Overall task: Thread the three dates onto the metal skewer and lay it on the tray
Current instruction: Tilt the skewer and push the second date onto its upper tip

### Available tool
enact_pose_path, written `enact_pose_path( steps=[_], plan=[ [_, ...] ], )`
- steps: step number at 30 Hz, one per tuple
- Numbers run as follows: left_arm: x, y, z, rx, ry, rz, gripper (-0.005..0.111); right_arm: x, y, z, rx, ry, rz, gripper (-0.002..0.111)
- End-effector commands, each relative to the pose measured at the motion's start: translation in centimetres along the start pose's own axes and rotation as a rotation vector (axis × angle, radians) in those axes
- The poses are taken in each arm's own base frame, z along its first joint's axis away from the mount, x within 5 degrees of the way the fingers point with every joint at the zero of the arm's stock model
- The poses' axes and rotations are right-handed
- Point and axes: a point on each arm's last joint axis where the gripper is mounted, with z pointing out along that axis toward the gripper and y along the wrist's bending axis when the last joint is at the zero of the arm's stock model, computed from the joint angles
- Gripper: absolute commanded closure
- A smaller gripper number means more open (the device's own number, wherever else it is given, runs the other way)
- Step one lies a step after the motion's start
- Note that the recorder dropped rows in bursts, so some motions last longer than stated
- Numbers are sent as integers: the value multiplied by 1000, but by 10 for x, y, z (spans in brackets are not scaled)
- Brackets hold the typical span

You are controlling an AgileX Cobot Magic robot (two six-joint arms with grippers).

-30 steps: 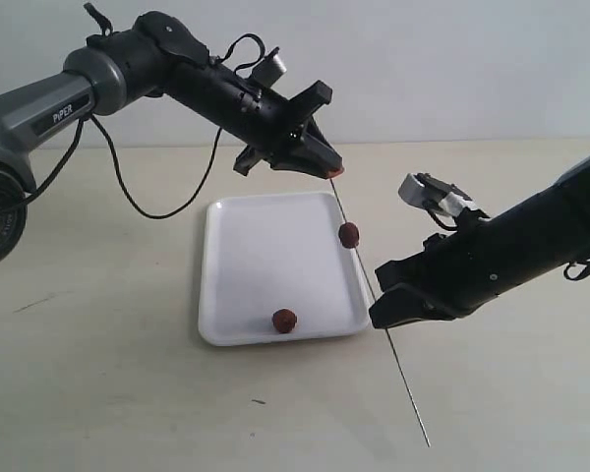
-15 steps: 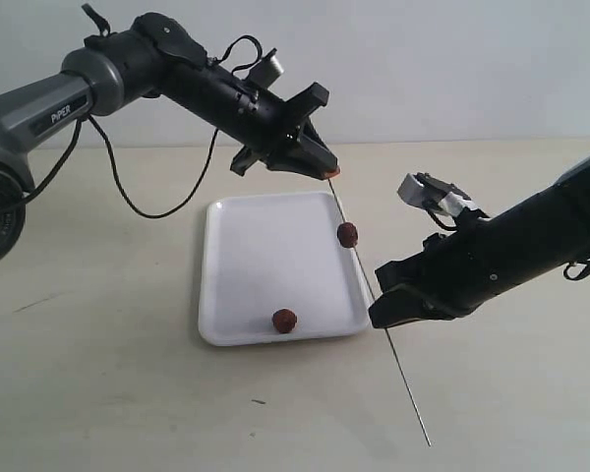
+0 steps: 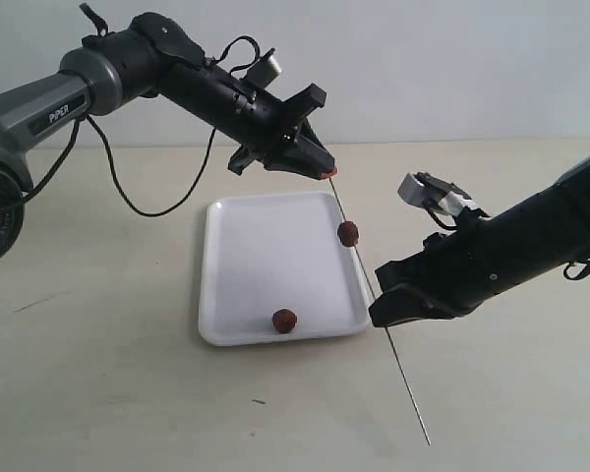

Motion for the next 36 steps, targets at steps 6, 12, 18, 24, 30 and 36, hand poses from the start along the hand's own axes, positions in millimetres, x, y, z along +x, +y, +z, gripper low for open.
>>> enact_pose_path(
  steps=[6,12,18,24,30,36],
  plan=[
    [2,-8,3,7,6,43,93,-2,1,-2,-8,-33,-17,108],
    [5,-15,10,12,20,61,93,-3,1,-2,-12,-43,-23,108],
    [7,-19,15,0,33,76,93,-6,1,-2,-4,-72,-22,108],
    [10,-23,21,-15,48,94,93,-9,0,-3,10,-106,-25,108],
    [13,-27,26,-16,58,103,93,-12,0,-3,6,-134,-39,108],
    [17,-28,33,-28,80,112,93,-17,-1,-5,27,-157,-39,108]
  ],
)
